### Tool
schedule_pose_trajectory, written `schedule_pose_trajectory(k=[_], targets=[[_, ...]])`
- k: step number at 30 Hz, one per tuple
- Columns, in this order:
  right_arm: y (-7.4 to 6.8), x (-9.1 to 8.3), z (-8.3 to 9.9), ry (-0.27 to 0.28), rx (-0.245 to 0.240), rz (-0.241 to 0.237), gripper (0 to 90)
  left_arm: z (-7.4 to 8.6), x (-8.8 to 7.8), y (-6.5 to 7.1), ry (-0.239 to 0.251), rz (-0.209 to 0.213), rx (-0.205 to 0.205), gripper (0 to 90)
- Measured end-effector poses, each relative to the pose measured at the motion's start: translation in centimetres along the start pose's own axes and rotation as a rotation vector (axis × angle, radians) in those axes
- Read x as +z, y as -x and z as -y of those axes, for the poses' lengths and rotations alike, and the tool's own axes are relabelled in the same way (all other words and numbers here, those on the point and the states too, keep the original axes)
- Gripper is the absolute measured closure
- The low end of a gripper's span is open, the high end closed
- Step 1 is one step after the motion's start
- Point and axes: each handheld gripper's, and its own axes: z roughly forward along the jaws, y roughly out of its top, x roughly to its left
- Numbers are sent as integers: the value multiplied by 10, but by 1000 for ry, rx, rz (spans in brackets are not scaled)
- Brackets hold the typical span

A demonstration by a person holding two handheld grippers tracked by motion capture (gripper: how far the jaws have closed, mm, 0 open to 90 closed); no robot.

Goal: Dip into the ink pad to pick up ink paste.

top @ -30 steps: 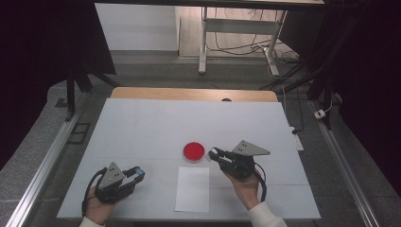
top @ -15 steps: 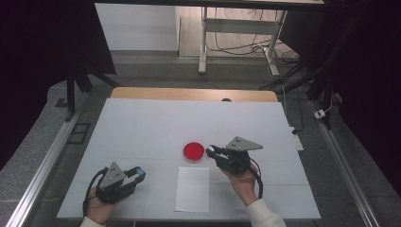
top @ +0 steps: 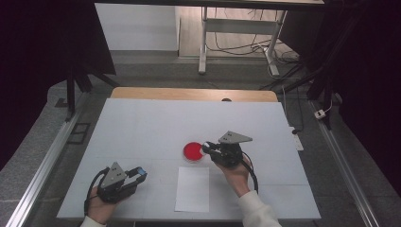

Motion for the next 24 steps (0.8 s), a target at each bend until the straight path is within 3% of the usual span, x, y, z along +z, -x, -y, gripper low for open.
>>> schedule_pose_trajectory(k=[10,24], targets=[[6,21,-1,-32,18,8,751,1,2,1,-7,2,-1,656],[3,40,-7,-71,8,19,750,2,2,0,-9,4,-2,657]])
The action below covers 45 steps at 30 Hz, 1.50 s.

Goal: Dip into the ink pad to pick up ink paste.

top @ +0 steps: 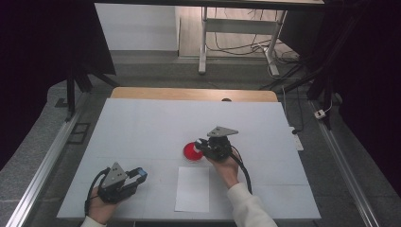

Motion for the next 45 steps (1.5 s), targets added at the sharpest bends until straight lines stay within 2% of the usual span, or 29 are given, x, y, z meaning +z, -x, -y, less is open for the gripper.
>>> schedule_pose_trajectory(k=[13,18,22,34,45], targets=[[1,11,0,-20,-1,10,751,1,2,0,-7,7,-1,657],[0,12,0,-34,-24,19,750,1,1,0,-6,5,-1,657],[-1,13,1,-35,-24,17,751,1,2,0,-9,5,0,657],[-8,16,2,-67,-96,43,750,1,2,0,-10,2,3,657],[-9,18,2,-78,-103,50,753,1,2,0,-11,3,4,656]])
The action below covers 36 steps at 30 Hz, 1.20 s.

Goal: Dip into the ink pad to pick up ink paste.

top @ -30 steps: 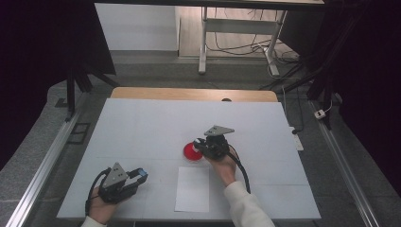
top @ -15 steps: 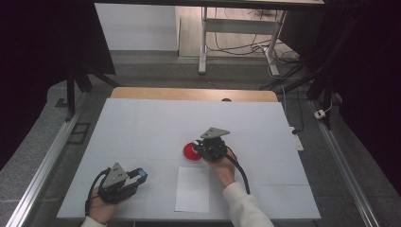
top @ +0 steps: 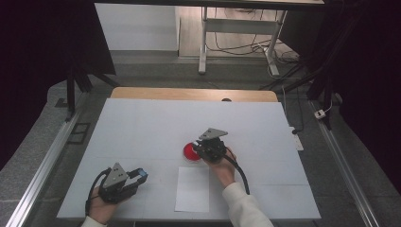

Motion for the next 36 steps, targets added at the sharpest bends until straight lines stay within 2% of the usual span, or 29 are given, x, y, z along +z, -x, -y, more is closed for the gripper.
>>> schedule_pose_trajectory(k=[2,10,22,30,33,36], targets=[[0,1,0,-7,5,2,754,0,0,0,0,0,0,657],[-5,2,-1,-35,-23,31,756,0,0,0,0,1,0,656],[-6,2,-1,-32,-32,35,757,0,0,1,-2,-1,0,657],[-3,-1,-5,-14,-32,14,755,0,0,0,-1,-2,0,657],[-3,-5,-7,11,-20,5,755,0,0,-1,-1,-3,-3,657],[-6,-9,-11,26,-37,17,755,0,0,-1,0,-3,-3,657]])
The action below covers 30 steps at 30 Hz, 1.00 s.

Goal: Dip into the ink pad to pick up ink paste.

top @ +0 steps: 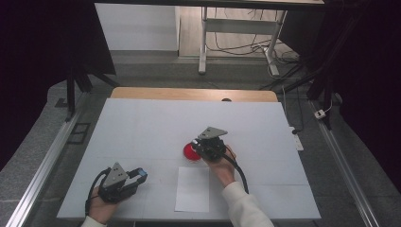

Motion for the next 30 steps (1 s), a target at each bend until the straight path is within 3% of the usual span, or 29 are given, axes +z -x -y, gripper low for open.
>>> schedule_pose_trajectory(k=[12,30], targets=[[-8,-4,-10,44,-5,-22,754,0,0,0,1,0,0,656],[-10,8,-2,-2,-13,-10,755,0,0,0,-1,-1,1,657]])
